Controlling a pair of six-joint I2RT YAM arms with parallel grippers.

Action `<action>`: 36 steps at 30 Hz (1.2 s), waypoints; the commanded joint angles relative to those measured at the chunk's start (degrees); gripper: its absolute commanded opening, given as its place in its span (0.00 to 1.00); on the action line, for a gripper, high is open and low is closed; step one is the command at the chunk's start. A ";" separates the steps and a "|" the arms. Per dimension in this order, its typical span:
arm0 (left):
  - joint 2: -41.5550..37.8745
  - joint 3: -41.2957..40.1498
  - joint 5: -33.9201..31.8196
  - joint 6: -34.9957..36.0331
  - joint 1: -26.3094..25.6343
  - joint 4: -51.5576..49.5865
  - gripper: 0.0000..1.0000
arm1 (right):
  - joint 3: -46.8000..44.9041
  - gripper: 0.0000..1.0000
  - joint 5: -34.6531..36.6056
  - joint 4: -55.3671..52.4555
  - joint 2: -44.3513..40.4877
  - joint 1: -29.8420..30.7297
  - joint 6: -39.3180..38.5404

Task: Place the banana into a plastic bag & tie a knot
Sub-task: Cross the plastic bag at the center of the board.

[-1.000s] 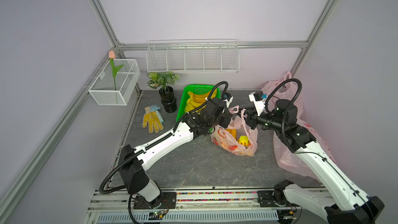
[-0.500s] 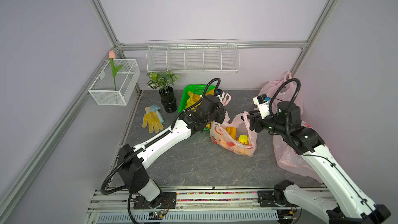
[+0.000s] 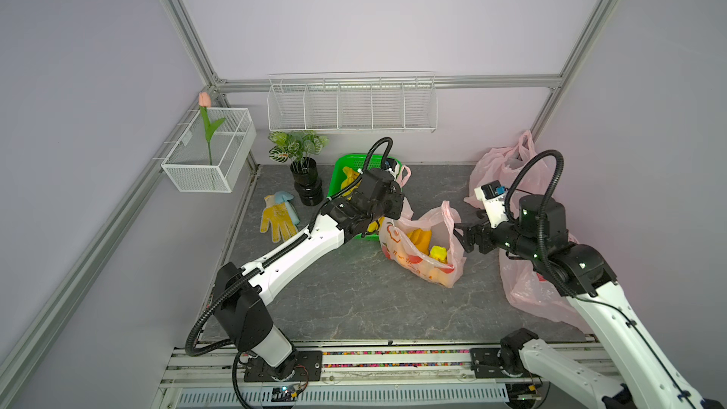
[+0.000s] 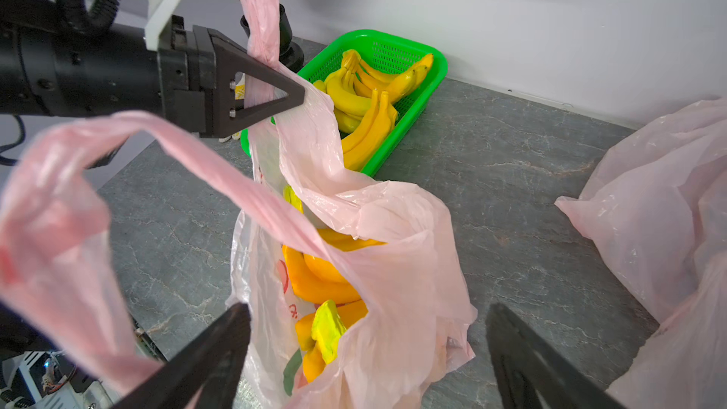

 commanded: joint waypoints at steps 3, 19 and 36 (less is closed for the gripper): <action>1.43 1.86 -0.63 -0.92 0.42 -0.54 0.00 | 0.91 0.95 1.19 -1.32 -2.92 0.07 -2.62; 0.60 2.49 2.89 -0.66 0.39 -0.99 0.00 | -5.82 0.89 0.23 6.83 -6.18 19.74 -11.04; 0.41 2.10 3.93 -1.00 0.35 -0.82 0.00 | -6.86 0.89 11.98 17.33 3.79 28.34 -14.02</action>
